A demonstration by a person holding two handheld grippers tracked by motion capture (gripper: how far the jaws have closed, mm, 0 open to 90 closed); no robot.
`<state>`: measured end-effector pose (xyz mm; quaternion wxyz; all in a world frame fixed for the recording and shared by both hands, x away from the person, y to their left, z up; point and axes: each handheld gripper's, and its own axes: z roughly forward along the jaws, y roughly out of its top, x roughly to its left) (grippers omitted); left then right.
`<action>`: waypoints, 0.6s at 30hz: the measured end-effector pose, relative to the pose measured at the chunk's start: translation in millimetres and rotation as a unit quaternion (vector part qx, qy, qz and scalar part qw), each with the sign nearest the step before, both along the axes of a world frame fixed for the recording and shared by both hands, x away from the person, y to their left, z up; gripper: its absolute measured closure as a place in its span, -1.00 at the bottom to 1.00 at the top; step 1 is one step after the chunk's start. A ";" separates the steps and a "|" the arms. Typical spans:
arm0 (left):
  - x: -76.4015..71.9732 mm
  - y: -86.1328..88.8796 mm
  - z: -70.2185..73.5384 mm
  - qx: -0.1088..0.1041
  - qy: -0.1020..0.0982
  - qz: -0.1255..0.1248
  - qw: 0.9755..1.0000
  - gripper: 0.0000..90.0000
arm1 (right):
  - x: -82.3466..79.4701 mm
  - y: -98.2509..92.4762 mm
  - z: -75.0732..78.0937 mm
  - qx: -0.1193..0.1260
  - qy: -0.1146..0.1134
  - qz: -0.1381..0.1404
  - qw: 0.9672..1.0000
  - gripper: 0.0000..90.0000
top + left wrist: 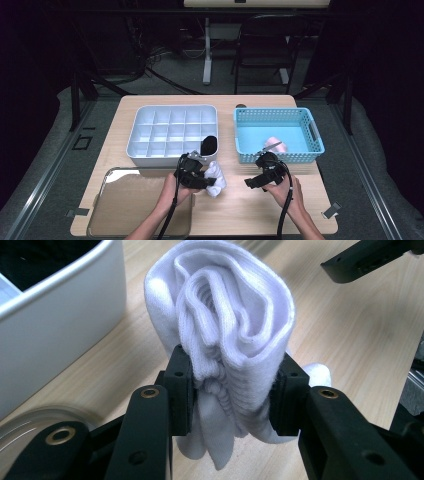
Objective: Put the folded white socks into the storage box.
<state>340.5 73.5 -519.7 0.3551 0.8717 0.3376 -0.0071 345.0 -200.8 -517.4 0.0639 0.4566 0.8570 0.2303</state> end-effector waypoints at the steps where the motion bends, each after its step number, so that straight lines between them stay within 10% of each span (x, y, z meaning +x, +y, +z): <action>1: -0.8 0.5 0.9 0.000 -0.003 0.003 1.000 0.37 | 0.3 -0.4 -0.6 -0.002 0.001 -0.002 1.000 -0.72; 18: -10.7 22.2 14.8 0.035 -0.043 0.015 0.998 0.37 | 3.2 -11.2 0.7 -0.004 0.006 -0.010 1.000 -0.72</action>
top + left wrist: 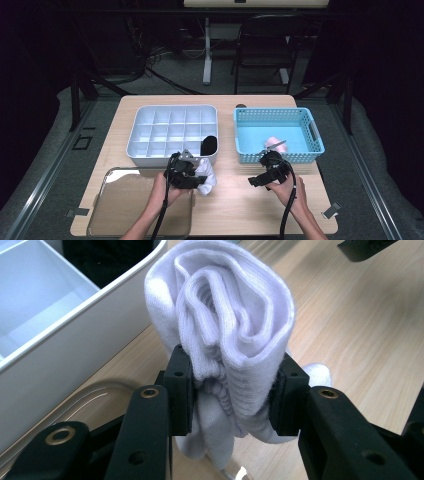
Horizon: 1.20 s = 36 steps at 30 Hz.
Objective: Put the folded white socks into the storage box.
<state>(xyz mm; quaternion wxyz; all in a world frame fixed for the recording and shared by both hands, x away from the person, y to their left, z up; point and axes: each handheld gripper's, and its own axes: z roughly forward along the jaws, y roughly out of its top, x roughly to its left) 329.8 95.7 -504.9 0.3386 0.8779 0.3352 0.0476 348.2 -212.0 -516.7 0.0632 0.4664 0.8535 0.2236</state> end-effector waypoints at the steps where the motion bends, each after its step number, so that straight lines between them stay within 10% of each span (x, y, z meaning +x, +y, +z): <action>1: -0.7 0.6 0.4 0.001 -0.002 0.003 1.000 0.37 | -0.2 0.0 -0.1 0.000 -0.001 -0.002 1.000 -0.72; 36: 2.5 35.1 34.0 0.005 -0.046 0.042 0.998 0.37 | 3.6 -2.7 -1.6 -0.009 0.007 -0.012 1.000 -0.72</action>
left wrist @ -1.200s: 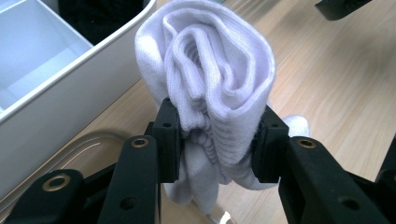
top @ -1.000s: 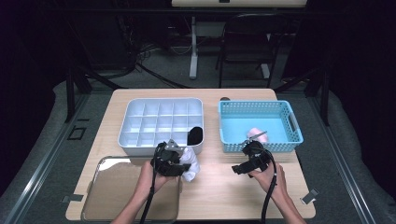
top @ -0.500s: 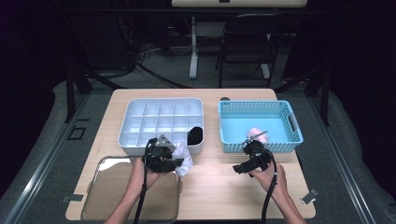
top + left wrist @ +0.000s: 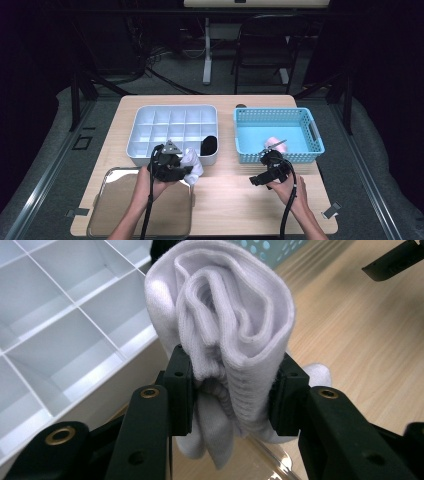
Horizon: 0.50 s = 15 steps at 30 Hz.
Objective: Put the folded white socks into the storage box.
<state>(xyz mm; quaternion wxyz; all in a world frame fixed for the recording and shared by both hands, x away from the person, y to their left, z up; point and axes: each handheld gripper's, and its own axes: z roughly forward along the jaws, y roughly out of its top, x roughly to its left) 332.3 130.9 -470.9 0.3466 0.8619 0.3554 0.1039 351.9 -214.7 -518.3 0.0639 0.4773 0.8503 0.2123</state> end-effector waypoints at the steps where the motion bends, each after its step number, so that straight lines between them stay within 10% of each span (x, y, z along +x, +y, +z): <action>1: 0.3 1.0 1.5 -0.002 -0.001 0.002 1.000 0.37 | 0.0 -0.3 -0.1 0.001 0.000 -0.001 1.000 -0.72; 15: 24.5 12.9 23.1 0.000 -0.027 0.028 0.999 0.37 | 0.9 -0.5 -1.3 0.009 0.004 -0.007 1.000 -0.72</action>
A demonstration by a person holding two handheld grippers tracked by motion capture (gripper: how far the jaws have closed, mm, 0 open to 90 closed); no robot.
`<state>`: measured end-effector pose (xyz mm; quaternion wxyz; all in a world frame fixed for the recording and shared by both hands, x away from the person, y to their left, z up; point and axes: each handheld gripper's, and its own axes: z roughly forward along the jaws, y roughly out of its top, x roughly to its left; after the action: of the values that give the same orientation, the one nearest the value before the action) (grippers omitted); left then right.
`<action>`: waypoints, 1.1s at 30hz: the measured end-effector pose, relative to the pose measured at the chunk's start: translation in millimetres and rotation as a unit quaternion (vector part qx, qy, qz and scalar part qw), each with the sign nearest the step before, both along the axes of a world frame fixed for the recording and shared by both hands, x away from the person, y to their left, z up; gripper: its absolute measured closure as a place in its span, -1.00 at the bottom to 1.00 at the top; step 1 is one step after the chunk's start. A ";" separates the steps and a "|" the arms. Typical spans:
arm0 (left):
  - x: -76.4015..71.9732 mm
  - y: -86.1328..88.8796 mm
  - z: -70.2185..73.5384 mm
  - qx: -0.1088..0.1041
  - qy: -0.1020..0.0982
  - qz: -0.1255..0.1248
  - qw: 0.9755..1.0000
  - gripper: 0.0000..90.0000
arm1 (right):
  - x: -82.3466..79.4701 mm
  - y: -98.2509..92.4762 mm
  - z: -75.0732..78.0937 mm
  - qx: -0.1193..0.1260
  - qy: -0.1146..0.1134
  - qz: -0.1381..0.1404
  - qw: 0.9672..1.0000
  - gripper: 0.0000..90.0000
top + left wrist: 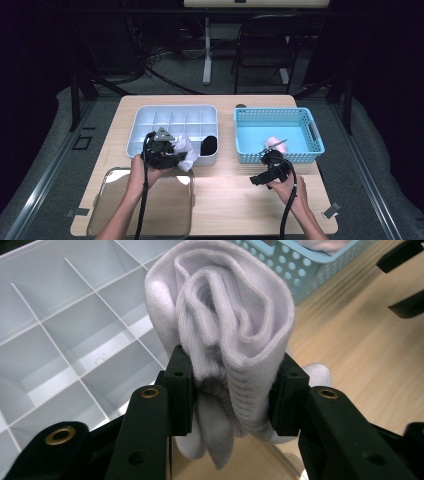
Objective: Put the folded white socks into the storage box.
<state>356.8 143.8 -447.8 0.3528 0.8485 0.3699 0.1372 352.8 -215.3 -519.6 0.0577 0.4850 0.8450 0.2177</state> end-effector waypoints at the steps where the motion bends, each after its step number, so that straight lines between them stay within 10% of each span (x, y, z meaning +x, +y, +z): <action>1: 2.4 0.1 0.5 0.002 -0.004 0.004 1.000 0.36 | 0.2 -0.1 0.1 -0.001 0.002 0.003 1.000 -0.72; 13: 30.8 -3.5 8.1 0.023 -0.033 0.035 0.999 0.37 | 0.7 -2.4 -0.7 -0.001 0.001 0.001 1.000 -0.72; 33: 66.5 -31.4 -30.0 0.090 -0.032 0.045 0.994 0.36 | 0.6 -3.0 -0.5 -0.004 0.008 -0.001 1.000 -0.71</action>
<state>423.2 112.4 -477.8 0.2806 0.8541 0.3826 0.2131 353.4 -218.3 -520.0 0.0533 0.4868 0.8460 0.2107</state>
